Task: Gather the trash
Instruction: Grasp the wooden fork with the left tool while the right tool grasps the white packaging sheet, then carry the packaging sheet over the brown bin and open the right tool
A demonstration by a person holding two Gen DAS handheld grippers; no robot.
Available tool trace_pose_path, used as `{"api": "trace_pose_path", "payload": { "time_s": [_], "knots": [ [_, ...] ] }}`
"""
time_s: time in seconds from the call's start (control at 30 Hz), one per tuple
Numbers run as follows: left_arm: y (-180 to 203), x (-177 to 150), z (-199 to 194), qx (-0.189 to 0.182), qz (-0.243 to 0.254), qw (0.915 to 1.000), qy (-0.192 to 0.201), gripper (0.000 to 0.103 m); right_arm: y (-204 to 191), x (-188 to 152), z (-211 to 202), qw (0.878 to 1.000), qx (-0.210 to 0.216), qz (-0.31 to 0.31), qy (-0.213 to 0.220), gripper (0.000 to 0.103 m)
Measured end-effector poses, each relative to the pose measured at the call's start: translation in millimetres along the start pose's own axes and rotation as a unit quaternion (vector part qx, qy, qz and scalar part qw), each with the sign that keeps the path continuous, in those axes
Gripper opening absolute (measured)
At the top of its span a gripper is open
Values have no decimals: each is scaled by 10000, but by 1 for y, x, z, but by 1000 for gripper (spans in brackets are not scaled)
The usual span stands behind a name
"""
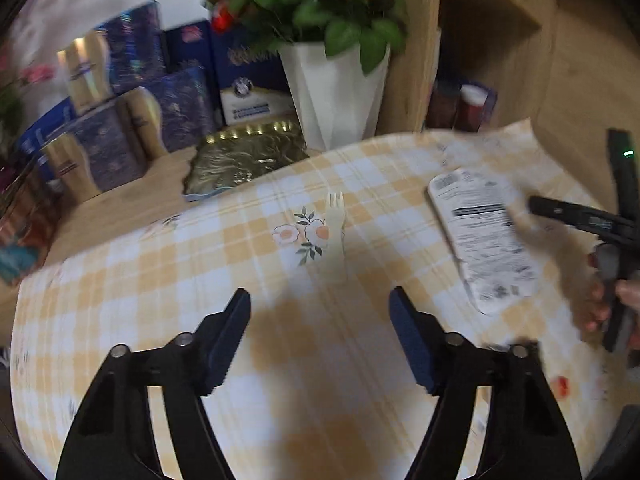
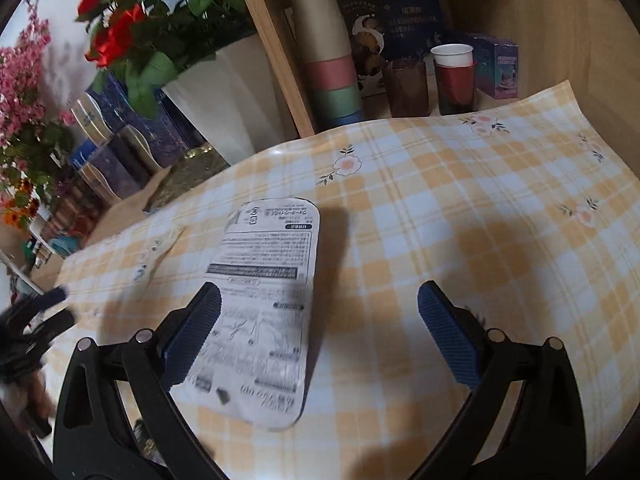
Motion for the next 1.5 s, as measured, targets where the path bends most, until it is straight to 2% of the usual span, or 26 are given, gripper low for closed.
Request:
{"api": "trace_pose_path", "payload": {
  "time_s": [0.03, 0.1, 0.23, 0.37, 0.4, 0.43, 0.5, 0.6, 0.63, 0.67, 0.73, 0.77, 0.8, 0.83, 0.87, 0.9, 1.0, 1.23, 1.33, 1.5],
  "knots": [
    [3, 9, 22, -100, 38, 9998, -173, 60, 0, 0, 4, 10000, 22, 4, -37, 97],
    [3, 16, 45, -71, -7, 9995, -298, 56, 1, 0, 11, 9999, 95, 51, -90, 97],
    [6, 26, 85, -251, -450, 9968, -619, 56, 0, -1, 23, 9992, 265, 177, -260, 97],
    [10, 28, 103, -24, -343, 9970, -698, 56, -5, 2, 37, 9977, 465, 241, -422, 97],
    [11, 29, 105, 22, -333, 9970, -702, 53, -6, 3, 40, 9975, 501, 244, -434, 97],
    [10, 30, 104, 83, -381, 9968, -702, 37, -7, 5, 42, 9974, 522, 237, -440, 97],
    [7, 30, 101, 132, -465, 9966, -663, 13, -12, 10, 49, 9973, 559, 204, -439, 97],
    [7, 24, 96, 43, -368, 9971, -666, 12, -17, 15, 57, 9963, 697, 218, -442, 97],
    [8, 20, 92, 26, -298, 9974, -651, 12, -18, 16, 59, 9958, 755, 223, -459, 97],
    [8, 17, 88, -21, -309, 9975, -631, 12, -21, 15, 62, 9947, 858, 229, -512, 91],
    [7, 11, 74, -167, -453, 9974, -542, 12, -24, 15, 63, 9940, 924, 150, -557, 73],
    [6, 8, 67, -228, -542, 9969, -523, 12, -27, 13, 62, 9924, 1061, 144, -607, 52],
    [7, 5, 57, -312, -627, 9964, -483, 12, -27, 15, 56, 9923, 1109, 180, -529, 35],
    [8, 3, 48, -385, -653, 9961, -442, 12, -27, 18, 50, 9921, 1163, 214, -424, 26],
    [10, -1, 38, -426, -645, 9962, -392, 12, -29, 23, 39, 9890, 1413, 347, -279, 17],
    [11, -5, 27, -451, -630, 9964, -335, 12, -30, 25, 32, 9874, 1507, 419, -217, 11],
    [12, -21, -14, -577, -705, 9957, -179, 12, -36, 38, 1, 9867, 1563, 430, 136, 7],
    [18, -60, -95, -729, -970, 9924, 195, 12, -60, 49, -76, 9914, 1125, -237, 628, 5],
    [25, -83, -130, -831, -1079, 9901, 327, 12, -71, 45, -116, 9895, 1020, -501, 892, 5],
    [31, -119, -176, -891, -1167, 9881, 465, 12, -92, 20, -182, 9835, 1054, -801, 1232, 5]
  ]
}}
Point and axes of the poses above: each gripper's, at about its wrist camera, not at the fingertips, and z roughly the way its jaws point, y to its right, x to its top, the point moved 8 cm from there along z, roughly the way its jaws point, and after that the axes turned 11 degrees about -z, right-handed, at the moved point
